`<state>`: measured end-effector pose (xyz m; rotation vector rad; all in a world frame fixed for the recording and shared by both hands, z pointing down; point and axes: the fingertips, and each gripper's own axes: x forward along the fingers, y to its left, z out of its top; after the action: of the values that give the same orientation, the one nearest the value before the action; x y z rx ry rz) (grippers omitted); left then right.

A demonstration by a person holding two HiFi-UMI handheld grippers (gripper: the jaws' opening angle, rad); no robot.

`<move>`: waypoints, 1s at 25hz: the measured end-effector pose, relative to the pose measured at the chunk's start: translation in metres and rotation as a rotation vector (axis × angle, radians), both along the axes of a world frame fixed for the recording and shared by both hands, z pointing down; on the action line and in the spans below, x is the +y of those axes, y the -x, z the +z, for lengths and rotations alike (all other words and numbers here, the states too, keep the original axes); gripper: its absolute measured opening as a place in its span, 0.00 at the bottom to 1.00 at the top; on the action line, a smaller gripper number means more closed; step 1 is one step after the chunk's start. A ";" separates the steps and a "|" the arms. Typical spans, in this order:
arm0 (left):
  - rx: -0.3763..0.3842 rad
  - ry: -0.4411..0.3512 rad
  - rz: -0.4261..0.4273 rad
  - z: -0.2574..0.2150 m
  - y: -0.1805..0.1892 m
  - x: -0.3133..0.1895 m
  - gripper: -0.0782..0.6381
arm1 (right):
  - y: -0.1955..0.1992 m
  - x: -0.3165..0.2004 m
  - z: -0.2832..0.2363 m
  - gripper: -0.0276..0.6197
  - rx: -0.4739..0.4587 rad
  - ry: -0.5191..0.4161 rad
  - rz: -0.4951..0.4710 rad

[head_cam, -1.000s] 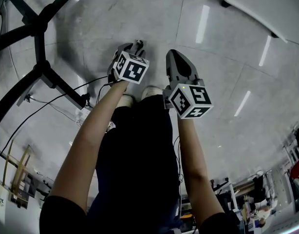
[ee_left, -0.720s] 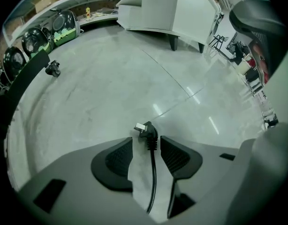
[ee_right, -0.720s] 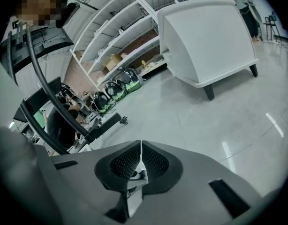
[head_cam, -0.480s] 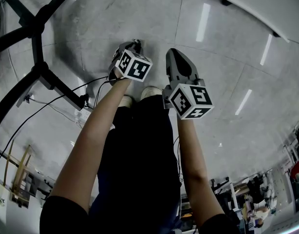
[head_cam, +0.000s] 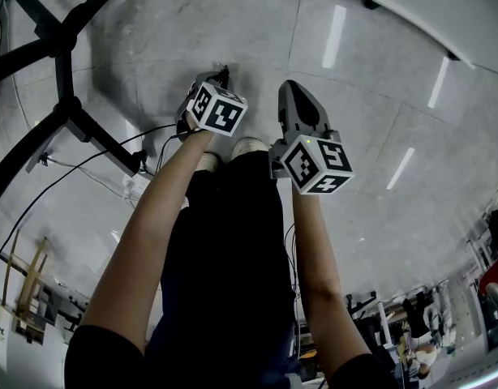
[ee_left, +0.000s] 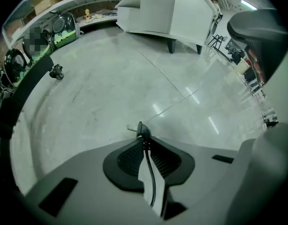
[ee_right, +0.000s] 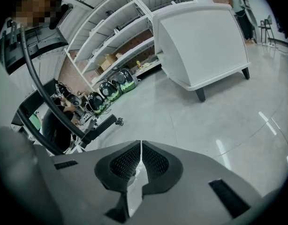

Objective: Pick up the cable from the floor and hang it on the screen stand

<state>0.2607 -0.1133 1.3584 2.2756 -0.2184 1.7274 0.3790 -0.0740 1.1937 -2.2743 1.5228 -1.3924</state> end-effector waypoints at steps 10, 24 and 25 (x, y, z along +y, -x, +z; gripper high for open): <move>0.049 0.014 -0.024 -0.067 0.010 -0.008 0.18 | 0.024 -0.020 -0.059 0.08 -0.014 -0.022 -0.033; 0.141 -0.015 -0.070 -0.174 0.010 -0.032 0.18 | 0.033 -0.032 -0.147 0.08 -0.009 -0.037 -0.045; 0.145 -0.018 -0.067 -0.182 0.011 -0.032 0.18 | 0.032 -0.031 -0.153 0.08 -0.010 -0.037 -0.039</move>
<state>0.2496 -0.1455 1.1764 2.3655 -0.2785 1.5268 0.3471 -0.1052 1.0407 -2.2253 1.5843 -1.3712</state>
